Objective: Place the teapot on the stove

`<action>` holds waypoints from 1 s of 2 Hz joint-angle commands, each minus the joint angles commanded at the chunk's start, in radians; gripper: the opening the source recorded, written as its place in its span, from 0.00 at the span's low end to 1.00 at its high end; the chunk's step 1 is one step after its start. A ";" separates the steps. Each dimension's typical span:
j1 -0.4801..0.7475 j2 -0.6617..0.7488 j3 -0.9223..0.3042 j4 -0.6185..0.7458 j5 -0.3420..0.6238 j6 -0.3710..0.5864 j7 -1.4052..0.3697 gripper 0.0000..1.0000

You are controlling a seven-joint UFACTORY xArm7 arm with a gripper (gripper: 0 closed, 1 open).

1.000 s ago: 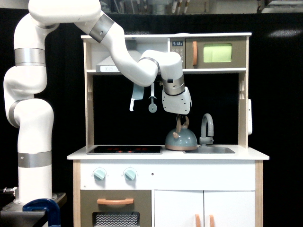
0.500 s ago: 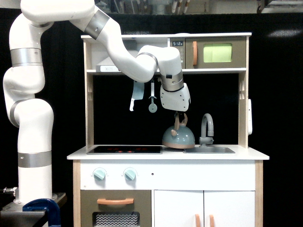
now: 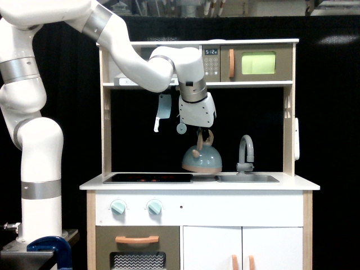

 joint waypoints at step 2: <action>-0.157 -0.683 0.272 -0.461 -0.163 0.082 0.346 0.00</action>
